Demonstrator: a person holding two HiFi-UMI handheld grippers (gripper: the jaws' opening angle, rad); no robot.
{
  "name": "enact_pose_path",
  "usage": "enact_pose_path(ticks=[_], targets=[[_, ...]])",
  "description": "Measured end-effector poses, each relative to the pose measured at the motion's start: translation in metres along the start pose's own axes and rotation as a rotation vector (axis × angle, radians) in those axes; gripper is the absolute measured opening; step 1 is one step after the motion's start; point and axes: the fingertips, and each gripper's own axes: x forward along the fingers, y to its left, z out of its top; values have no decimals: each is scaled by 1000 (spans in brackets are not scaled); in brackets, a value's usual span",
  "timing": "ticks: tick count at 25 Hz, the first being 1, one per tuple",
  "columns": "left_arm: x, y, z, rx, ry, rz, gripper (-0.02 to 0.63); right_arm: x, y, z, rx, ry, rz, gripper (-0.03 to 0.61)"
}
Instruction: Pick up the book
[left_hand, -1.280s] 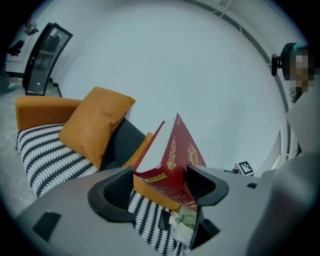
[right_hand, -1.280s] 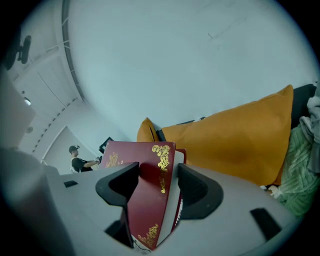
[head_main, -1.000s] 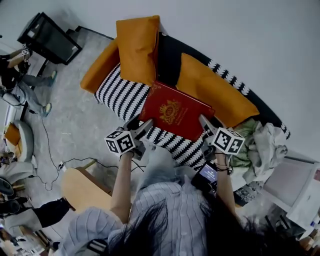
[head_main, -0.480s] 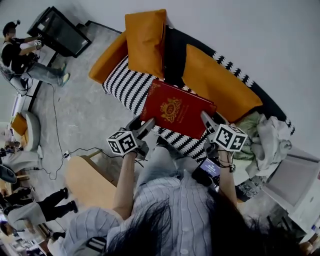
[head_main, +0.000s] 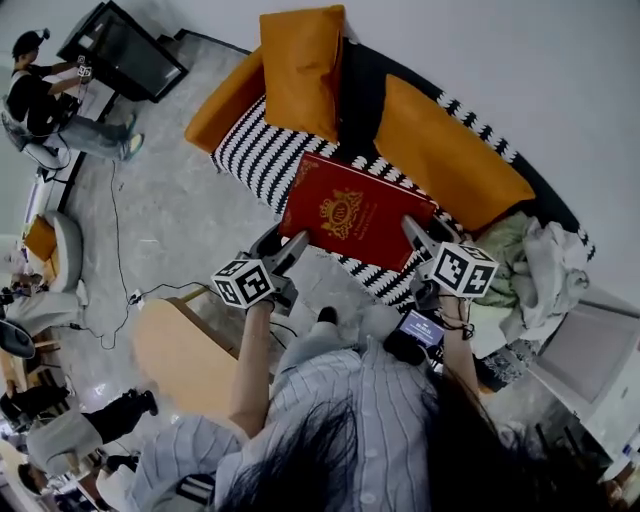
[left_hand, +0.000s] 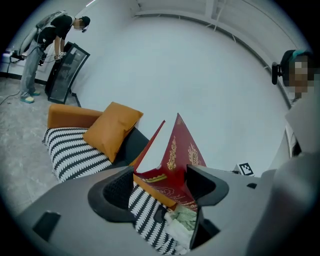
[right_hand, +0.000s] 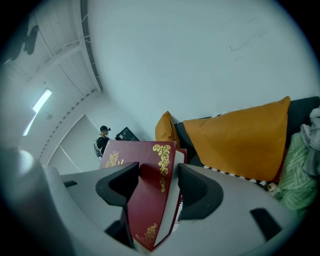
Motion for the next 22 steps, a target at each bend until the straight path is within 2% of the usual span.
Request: enact_pose_path(ticks=[10,22], targets=[[-84,30,7,22,-41,-17,341,0,73,-51,-21,-13,5,261],[-198,60,-15,43,-32,-80,341,-34,157,-147,-11,-62,-41,261]])
